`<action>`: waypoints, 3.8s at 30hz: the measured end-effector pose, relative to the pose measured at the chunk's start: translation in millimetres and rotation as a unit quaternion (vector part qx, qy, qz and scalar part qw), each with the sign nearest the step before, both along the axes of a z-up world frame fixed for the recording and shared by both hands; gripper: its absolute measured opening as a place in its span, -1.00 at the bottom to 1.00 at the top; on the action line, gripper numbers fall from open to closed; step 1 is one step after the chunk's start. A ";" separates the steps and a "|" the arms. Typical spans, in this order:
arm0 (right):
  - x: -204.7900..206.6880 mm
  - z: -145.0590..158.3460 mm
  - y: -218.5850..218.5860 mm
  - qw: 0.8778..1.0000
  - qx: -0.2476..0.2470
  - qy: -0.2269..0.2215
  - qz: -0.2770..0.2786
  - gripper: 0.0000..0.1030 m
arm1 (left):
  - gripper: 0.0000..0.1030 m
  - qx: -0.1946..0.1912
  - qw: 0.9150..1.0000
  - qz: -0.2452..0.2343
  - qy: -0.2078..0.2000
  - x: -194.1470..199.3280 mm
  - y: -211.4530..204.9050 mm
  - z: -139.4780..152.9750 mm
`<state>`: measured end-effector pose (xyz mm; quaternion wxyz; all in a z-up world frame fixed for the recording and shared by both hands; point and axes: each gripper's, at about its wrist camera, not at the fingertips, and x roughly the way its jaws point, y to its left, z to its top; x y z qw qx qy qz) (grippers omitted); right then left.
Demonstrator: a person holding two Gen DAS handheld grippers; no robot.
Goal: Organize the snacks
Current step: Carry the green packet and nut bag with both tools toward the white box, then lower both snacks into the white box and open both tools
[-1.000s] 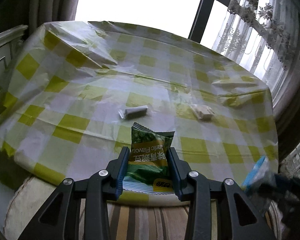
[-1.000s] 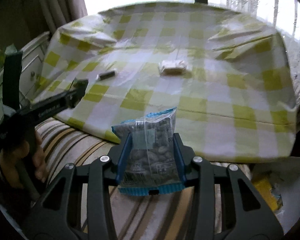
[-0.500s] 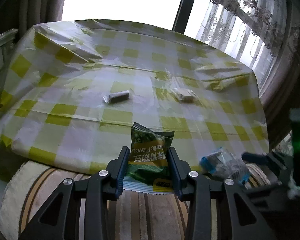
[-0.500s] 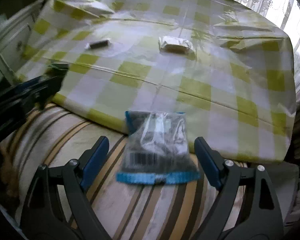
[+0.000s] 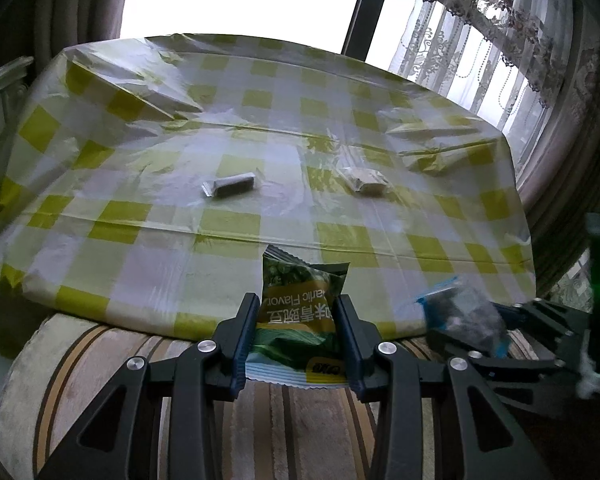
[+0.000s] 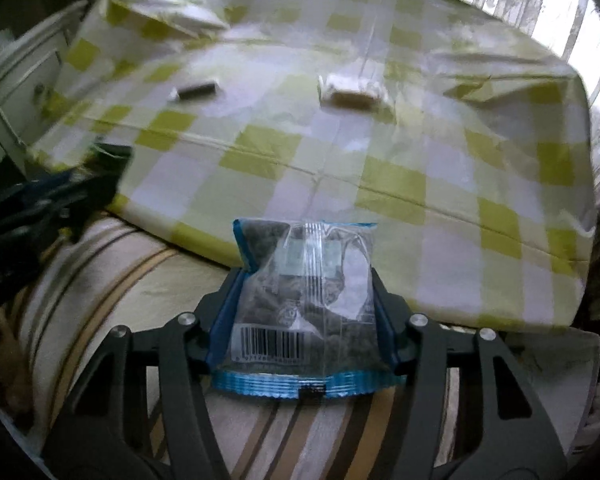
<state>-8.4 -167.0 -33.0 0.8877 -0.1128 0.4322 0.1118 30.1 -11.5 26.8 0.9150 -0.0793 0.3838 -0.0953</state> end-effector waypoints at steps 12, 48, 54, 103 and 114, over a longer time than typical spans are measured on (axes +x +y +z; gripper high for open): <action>-42.3 32.7 -38.2 0.996 0.052 -0.053 -0.047 0.20 | -0.24 0.016 1.000 -0.015 -0.013 -10.4 -17.3 12.4; -111.8 51.9 -163.8 0.978 0.111 -0.088 -0.153 0.20 | -0.25 0.051 0.986 -0.160 -0.023 -46.0 -154.0 36.5; -117.2 53.5 -184.6 0.973 0.112 -0.094 -0.180 0.20 | -0.25 0.058 0.980 -0.188 -0.026 -45.2 -179.8 37.7; -132.2 -9.3 -369.9 0.910 0.084 -0.076 -0.398 0.21 | -0.25 0.097 0.924 -0.367 0.044 -41.6 -413.9 -11.6; -117.4 -25.9 -393.9 0.905 0.075 -0.045 -0.417 0.21 | -0.25 0.101 0.914 -0.385 0.077 -22.6 -458.4 -35.9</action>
